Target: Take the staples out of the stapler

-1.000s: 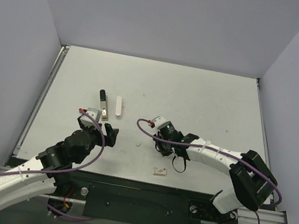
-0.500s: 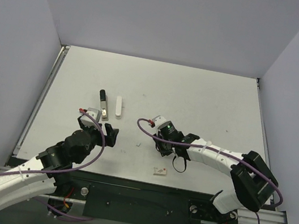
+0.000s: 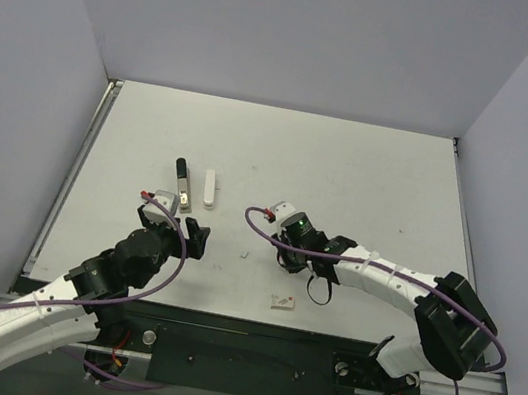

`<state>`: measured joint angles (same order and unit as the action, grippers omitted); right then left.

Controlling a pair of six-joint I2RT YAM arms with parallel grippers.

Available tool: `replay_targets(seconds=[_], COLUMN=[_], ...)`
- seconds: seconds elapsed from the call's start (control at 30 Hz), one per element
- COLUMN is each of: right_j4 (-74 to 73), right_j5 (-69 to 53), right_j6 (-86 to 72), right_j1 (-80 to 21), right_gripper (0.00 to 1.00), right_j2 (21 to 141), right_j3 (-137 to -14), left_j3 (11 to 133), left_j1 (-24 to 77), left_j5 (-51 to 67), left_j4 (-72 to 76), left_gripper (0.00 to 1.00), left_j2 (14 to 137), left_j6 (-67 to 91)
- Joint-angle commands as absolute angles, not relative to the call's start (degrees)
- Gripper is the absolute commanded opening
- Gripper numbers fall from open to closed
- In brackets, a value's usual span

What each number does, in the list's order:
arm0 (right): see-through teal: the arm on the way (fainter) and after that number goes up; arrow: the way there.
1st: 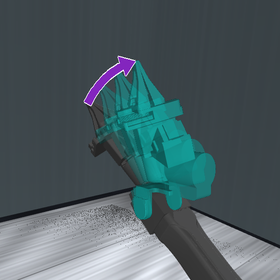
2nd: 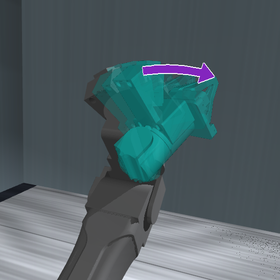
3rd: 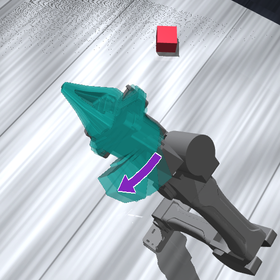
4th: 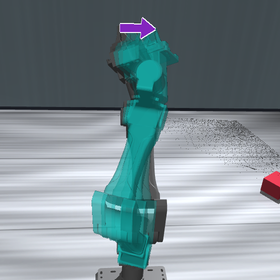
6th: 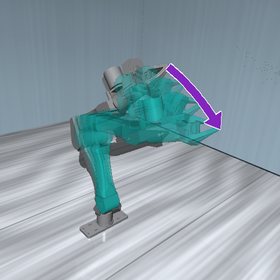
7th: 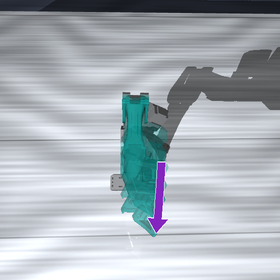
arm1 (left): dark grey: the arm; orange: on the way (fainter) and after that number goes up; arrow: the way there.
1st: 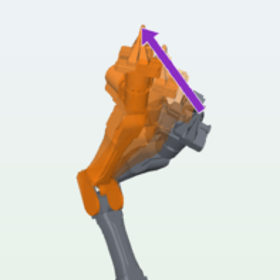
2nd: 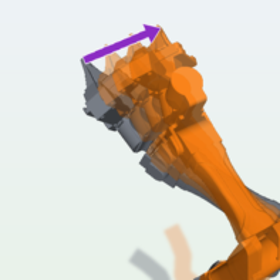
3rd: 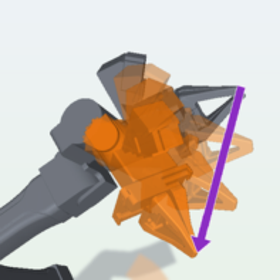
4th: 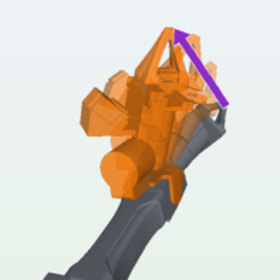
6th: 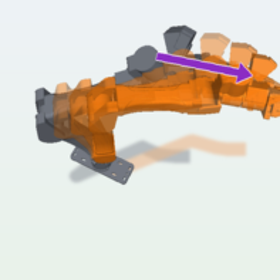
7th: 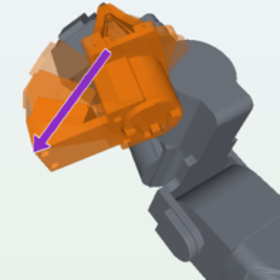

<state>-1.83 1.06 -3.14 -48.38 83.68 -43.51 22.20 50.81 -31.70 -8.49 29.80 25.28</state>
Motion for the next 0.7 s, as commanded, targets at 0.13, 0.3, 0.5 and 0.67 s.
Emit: replay_targets(seconds=[0.13, 0.3, 0.5, 0.67], right_j4=[-3.25, -3.43, -3.43, -3.43], right_j5=[1.05, 0.88, 0.53, 0.53], right_j6=[-3.6, -3.87, -4.04, -4.22], right_j1=[-48.52, -48.6, -48.6, -48.6], right_gripper=[0.08, 0.07, 0.07, 0.07], right_j2=[85.16, 86.04, 87.27, 88.07], right_j3=[-44.82, -44.65, -44.91, -45.35], left_j3=[22.33, 22.41, 22.41, 22.41], left_j1=[50.54, 50.54, 50.54, 50.54], left_j5=[-32.26, -32.17, -32.17, -32.08], left_j4=[-7.82, -7.82, -7.82, -7.91], left_gripper=[0.89, 0.89, 0.89, 0.89], left_j2=[29.71, 29.62, 29.62, 29.53], left_j6=[25.4, 25.49, 25.4, 25.31])
